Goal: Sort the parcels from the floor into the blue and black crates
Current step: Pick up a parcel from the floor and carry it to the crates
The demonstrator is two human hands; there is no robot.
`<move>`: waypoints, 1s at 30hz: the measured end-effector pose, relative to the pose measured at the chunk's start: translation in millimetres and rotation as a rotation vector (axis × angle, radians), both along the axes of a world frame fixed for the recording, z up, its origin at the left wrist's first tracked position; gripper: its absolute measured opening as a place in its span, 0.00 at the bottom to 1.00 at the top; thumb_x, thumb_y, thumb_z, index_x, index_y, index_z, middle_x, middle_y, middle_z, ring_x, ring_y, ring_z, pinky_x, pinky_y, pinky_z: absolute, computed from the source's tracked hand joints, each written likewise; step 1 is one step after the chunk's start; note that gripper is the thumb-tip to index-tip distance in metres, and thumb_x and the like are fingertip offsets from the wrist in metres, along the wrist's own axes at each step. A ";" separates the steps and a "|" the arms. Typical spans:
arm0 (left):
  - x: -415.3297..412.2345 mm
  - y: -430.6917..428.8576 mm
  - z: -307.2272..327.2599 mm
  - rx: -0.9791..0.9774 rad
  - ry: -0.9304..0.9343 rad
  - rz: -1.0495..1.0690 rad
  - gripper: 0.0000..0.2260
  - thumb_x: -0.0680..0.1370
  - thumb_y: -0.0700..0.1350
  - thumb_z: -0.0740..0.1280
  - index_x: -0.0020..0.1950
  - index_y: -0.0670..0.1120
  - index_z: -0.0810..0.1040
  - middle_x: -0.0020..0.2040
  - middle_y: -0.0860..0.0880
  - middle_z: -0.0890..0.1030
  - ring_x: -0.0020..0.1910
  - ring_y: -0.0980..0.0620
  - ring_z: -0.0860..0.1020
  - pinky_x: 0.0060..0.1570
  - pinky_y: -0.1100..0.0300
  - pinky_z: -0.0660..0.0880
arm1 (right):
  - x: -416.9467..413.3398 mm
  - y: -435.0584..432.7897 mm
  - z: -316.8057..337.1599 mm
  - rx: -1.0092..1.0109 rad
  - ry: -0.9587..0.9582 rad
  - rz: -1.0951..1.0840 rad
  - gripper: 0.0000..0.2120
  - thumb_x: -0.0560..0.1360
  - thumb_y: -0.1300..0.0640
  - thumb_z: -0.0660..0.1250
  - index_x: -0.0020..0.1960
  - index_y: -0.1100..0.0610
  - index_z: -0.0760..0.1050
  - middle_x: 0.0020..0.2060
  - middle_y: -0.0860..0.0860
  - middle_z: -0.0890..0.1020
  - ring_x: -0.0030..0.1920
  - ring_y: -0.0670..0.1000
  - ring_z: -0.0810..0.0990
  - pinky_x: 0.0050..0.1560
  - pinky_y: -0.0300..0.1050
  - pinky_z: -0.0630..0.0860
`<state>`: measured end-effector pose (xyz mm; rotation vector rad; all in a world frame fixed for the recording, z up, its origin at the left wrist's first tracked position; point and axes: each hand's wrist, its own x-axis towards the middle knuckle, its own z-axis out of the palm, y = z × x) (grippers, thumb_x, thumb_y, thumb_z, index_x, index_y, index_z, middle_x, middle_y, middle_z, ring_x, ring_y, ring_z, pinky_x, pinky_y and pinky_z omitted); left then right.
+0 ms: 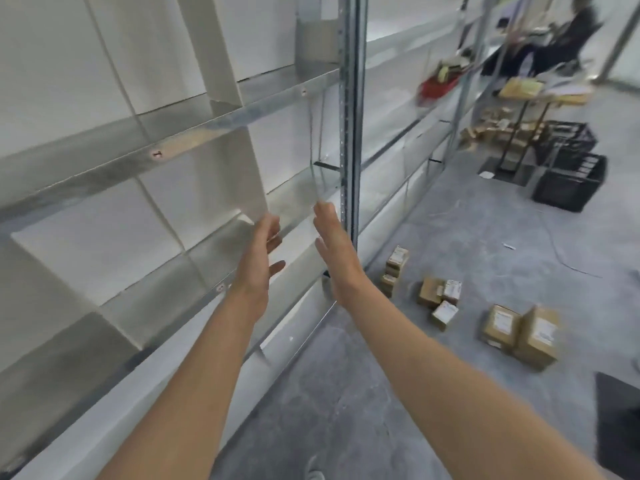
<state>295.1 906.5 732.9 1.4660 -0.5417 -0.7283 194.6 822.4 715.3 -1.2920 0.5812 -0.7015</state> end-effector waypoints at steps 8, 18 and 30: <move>-57.3 -159.1 -33.5 0.058 0.052 -0.396 0.24 0.82 0.66 0.56 0.69 0.54 0.76 0.68 0.56 0.77 0.67 0.57 0.74 0.64 0.50 0.73 | -75.2 -107.1 -28.8 0.084 0.055 -0.383 0.28 0.82 0.28 0.55 0.78 0.38 0.67 0.75 0.33 0.70 0.74 0.34 0.67 0.79 0.48 0.59; -140.6 -293.4 -84.2 0.184 0.161 -0.756 0.22 0.83 0.64 0.55 0.69 0.54 0.76 0.68 0.56 0.76 0.66 0.57 0.75 0.62 0.51 0.73 | -164.5 -193.8 -72.2 0.206 0.109 -0.773 0.20 0.86 0.38 0.53 0.76 0.41 0.67 0.57 0.35 0.84 0.55 0.32 0.82 0.60 0.33 0.78; -294.1 -437.7 -167.6 0.425 0.138 -0.893 0.26 0.83 0.65 0.54 0.74 0.51 0.73 0.72 0.54 0.74 0.70 0.55 0.73 0.69 0.45 0.70 | -337.5 -327.5 -164.7 0.390 0.124 -0.991 0.17 0.83 0.34 0.57 0.65 0.39 0.76 0.53 0.30 0.83 0.54 0.27 0.79 0.62 0.37 0.70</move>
